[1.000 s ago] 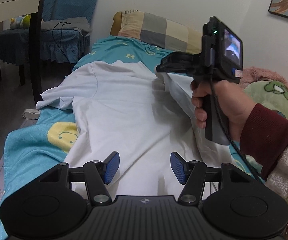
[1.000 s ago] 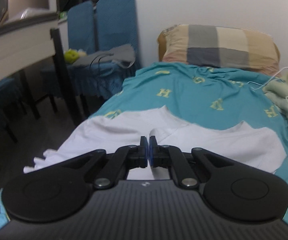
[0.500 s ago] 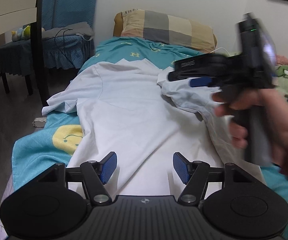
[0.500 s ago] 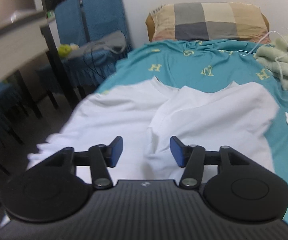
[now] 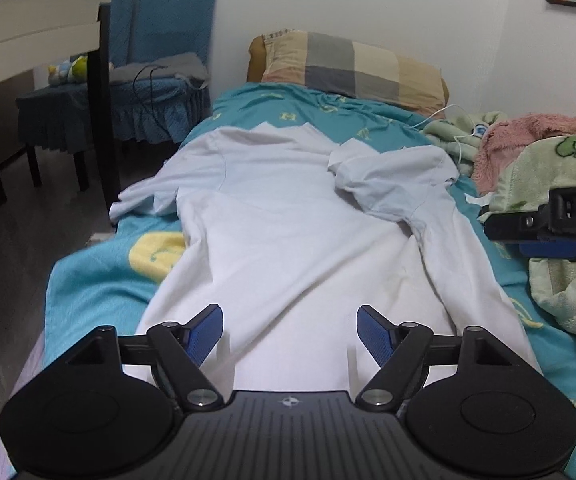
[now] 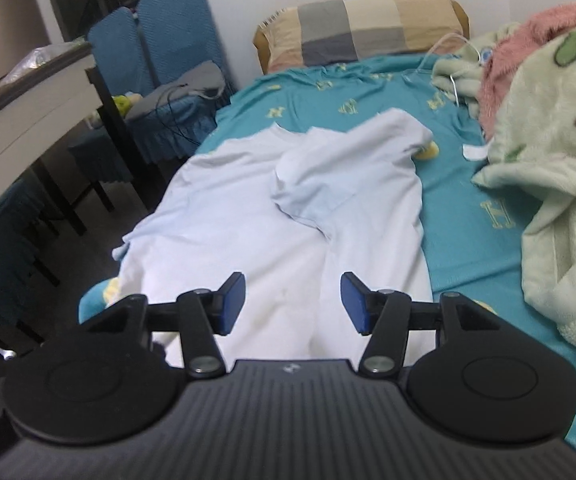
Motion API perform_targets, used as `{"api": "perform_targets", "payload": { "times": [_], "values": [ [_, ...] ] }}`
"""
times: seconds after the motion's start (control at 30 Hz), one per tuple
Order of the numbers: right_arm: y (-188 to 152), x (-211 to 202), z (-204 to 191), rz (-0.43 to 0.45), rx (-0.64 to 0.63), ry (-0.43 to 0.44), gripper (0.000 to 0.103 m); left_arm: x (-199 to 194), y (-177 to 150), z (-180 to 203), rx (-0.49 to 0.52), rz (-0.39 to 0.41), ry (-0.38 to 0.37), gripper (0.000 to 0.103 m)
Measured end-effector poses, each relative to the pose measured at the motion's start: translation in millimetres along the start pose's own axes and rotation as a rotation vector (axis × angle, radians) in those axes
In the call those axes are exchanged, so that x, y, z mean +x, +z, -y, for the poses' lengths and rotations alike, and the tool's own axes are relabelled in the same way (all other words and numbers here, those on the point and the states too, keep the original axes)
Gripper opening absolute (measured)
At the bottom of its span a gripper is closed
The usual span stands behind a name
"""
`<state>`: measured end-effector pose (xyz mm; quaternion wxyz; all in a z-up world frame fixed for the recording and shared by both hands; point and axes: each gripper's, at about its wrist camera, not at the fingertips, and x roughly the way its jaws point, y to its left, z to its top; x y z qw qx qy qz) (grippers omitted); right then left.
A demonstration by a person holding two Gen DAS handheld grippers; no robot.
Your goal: Fold clothes
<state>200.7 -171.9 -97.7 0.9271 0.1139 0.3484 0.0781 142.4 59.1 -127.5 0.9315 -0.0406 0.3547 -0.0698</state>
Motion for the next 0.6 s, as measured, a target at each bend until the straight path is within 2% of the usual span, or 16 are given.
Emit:
{"api": "perform_targets", "payload": {
  "times": [0.23, 0.47, 0.6],
  "values": [
    [7.1, 12.7, 6.0, -0.039, 0.006, 0.051, 0.055, 1.2, -4.2, 0.6, -0.018, 0.008, 0.05, 0.079],
    [15.8, 5.5, 3.5, -0.032, -0.009, 0.127, 0.055, 3.0, 0.8, -18.8, -0.151, 0.013, 0.079, 0.079],
    [11.0, 6.9, 8.5, -0.047, -0.011, 0.106, 0.055, 7.5, 7.8, -35.5, -0.258, 0.008, 0.062, 0.079]
  ]
}}
